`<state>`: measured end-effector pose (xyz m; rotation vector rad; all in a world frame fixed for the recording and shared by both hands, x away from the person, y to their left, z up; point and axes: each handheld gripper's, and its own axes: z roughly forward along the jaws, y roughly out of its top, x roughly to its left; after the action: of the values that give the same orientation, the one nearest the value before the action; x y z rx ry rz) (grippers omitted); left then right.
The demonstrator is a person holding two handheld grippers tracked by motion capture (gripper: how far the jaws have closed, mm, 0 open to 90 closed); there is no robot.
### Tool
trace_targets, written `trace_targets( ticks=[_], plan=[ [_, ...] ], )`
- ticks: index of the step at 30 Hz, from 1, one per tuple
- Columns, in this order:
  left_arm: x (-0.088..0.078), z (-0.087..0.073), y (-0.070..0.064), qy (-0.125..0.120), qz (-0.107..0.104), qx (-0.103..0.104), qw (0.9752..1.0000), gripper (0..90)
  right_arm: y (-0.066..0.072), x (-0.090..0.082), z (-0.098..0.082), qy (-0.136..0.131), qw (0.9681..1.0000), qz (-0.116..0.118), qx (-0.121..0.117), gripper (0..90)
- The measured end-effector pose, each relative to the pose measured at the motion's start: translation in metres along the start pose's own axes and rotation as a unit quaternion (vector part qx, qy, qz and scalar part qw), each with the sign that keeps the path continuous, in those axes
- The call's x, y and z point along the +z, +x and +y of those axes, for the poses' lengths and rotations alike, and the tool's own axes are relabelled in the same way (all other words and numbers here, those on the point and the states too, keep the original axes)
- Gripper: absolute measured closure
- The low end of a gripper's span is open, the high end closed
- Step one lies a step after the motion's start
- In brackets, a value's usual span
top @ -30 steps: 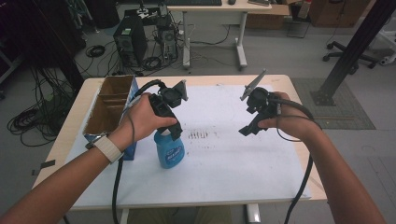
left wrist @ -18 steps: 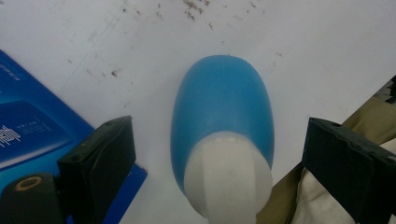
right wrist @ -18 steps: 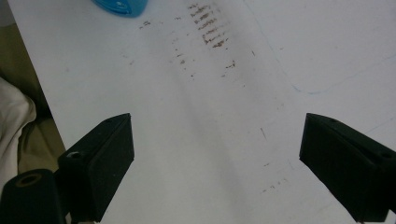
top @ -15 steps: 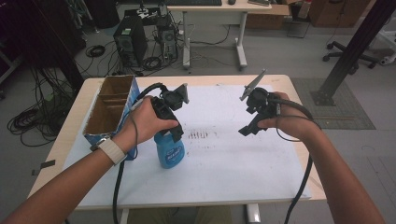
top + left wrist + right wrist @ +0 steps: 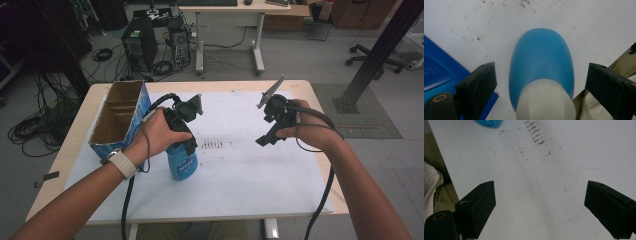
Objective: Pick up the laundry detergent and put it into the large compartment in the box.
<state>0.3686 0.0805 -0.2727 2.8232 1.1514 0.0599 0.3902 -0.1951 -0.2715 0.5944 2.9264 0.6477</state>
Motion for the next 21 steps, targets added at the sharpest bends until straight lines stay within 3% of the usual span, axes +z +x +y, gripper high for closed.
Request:
trace_targets(
  ticks=[12,21],
  plan=[
    [0.010,0.000,0.001,0.007,-0.004,-0.001,1.0000,11.9,0.000,0.002,-0.001,0.000,1.0000,0.002,0.001,10.2],
    [0.013,-0.001,0.002,0.010,-0.008,0.000,0.9999,17.8,0.000,0.002,-0.001,0.000,1.0000,0.002,0.001,10.2]
  ],
)
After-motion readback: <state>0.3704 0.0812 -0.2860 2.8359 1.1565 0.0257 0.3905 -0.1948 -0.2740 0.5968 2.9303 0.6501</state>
